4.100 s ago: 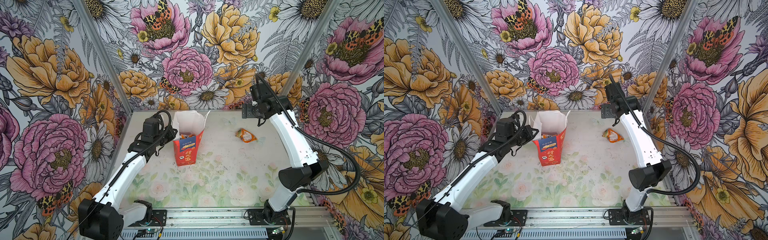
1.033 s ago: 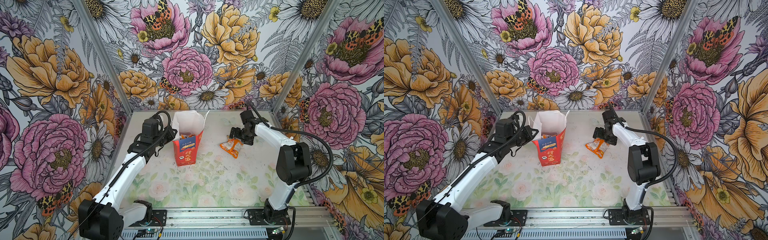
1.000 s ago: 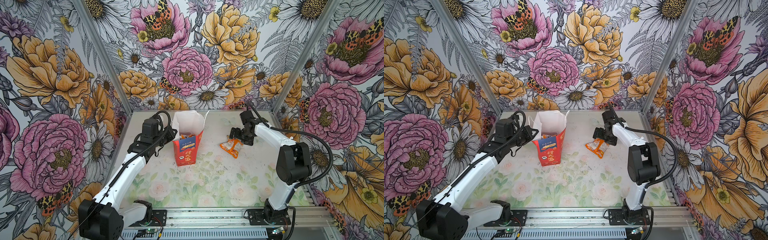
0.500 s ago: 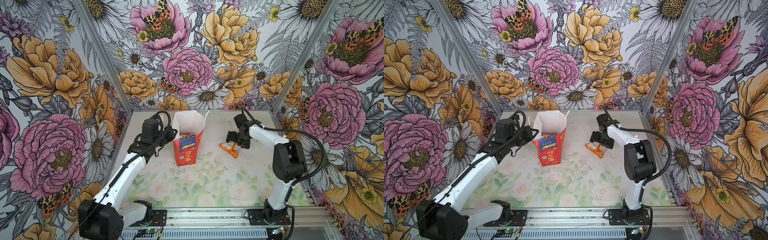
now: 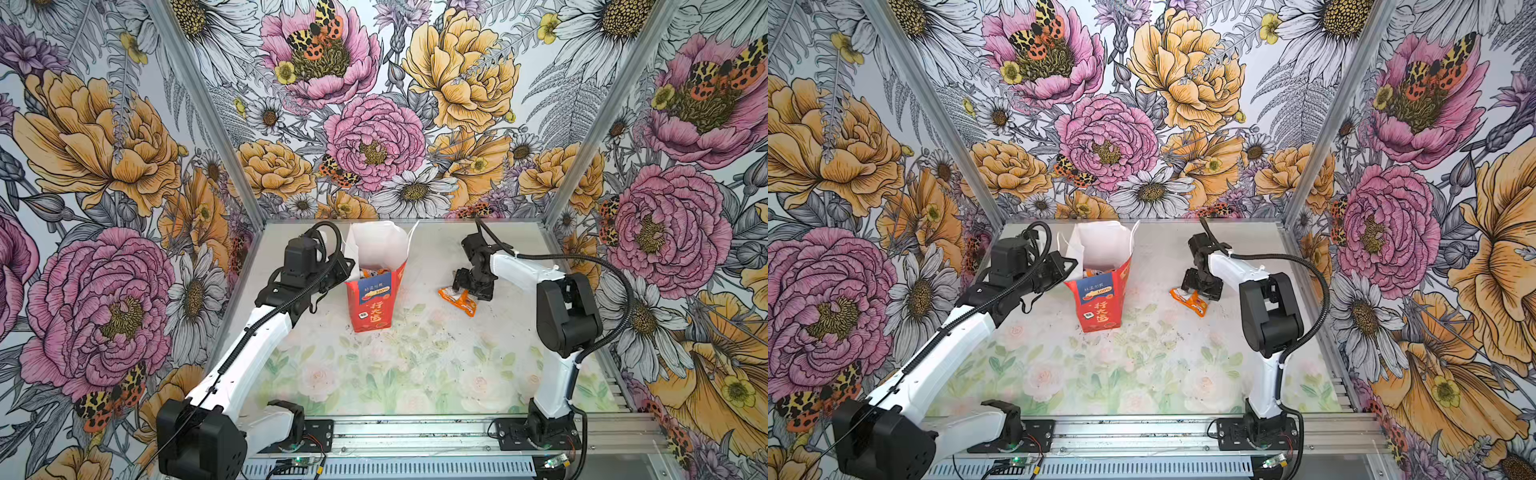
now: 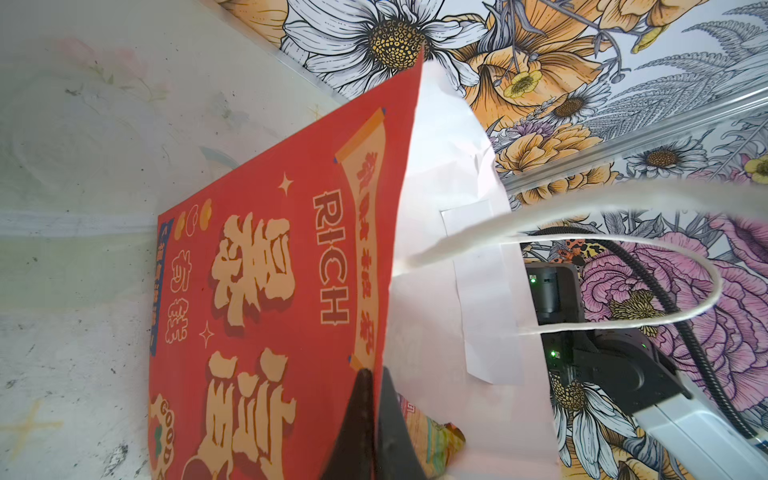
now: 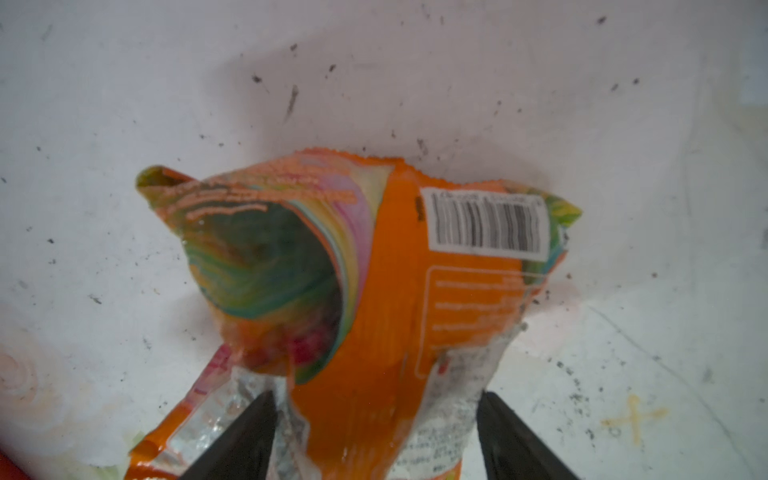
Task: Place the snacks into the paper bag
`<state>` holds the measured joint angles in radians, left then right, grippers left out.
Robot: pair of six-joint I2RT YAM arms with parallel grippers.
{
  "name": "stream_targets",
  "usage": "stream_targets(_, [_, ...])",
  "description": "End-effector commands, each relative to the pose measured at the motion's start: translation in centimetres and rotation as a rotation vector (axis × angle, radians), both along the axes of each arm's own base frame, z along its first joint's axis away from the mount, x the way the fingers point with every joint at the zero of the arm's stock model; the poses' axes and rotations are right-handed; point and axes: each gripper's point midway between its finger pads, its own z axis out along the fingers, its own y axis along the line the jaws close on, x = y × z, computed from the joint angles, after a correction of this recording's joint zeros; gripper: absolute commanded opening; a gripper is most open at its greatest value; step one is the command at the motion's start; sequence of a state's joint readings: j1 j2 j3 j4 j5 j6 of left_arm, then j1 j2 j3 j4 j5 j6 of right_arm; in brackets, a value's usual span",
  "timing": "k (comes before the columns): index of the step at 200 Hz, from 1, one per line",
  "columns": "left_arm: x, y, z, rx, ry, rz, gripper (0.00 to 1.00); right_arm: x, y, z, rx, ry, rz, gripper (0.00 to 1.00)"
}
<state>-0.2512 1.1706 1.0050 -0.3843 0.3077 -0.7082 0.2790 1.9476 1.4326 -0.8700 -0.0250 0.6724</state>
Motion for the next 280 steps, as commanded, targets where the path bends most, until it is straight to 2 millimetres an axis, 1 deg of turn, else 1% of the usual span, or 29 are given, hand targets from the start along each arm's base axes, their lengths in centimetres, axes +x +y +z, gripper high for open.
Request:
stream_targets(1, [0.2,-0.5,3.5,-0.050,-0.120,-0.027,0.00,1.2,0.4,0.6,-0.008,-0.036,0.000,0.66])
stream_targets(33, [0.1,-0.4,3.5,-0.049,-0.121,-0.024,0.00,1.7,0.7,1.8,0.010,-0.075,0.008,0.50])
stream_targets(66, [0.2,-0.3,3.4,-0.048,-0.118,-0.022,0.00,1.9,0.8,3.0,0.019,-0.110,0.022,0.40])
stream_targets(87, [0.0,-0.3,3.5,-0.048,-0.123,-0.024,0.00,1.9,0.8,3.3,0.022,-0.115,0.025,0.33])
stream_targets(97, [0.0,-0.3,3.6,-0.048,-0.125,-0.023,0.00,1.9,0.8,3.2,0.020,-0.115,0.026,0.28])
stream_targets(111, [0.0,-0.3,3.7,-0.048,-0.128,-0.024,0.00,1.8,0.8,3.1,0.021,-0.110,0.027,0.27])
stream_targets(123, [-0.1,-0.3,3.7,-0.049,-0.128,-0.024,0.00,1.8,0.8,2.9,0.022,-0.107,0.024,0.27])
stream_targets(152, [0.0,-0.2,3.6,-0.048,-0.126,-0.023,0.00,2.0,0.7,2.8,0.016,-0.104,0.017,0.38])
stream_targets(172, [0.0,-0.2,3.7,-0.048,-0.127,-0.022,0.00,2.1,0.6,2.7,0.005,-0.106,0.012,0.53])
stream_targets(184, [0.0,-0.2,3.6,-0.048,-0.126,-0.022,0.00,2.2,0.4,2.6,0.000,-0.105,0.008,0.59])
stream_targets(217, [0.0,-0.2,3.5,-0.047,-0.123,-0.023,0.00,2.3,0.4,1.5,-0.008,-0.082,0.002,0.78])
stream_targets(219, [0.1,-0.2,3.5,-0.047,-0.122,-0.022,0.00,2.3,0.4,1.5,-0.008,-0.080,0.001,0.81])
stream_targets(221, [0.1,-0.2,3.5,-0.047,-0.122,-0.021,0.00,2.3,0.4,1.4,-0.008,-0.079,0.001,0.92])
stream_targets(222, [0.0,-0.2,3.5,-0.047,-0.123,-0.022,0.00,2.3,0.4,1.3,-0.009,-0.077,0.001,0.96])
stream_targets(225, [0.0,-0.2,3.5,-0.047,-0.123,-0.023,0.00,2.3,0.4,1.2,-0.010,-0.075,0.002,0.99])
stream_targets(280, [0.0,-0.2,3.4,-0.046,-0.122,-0.021,0.00,2.6,0.5,-1.0,-0.022,-0.029,0.010,1.00])
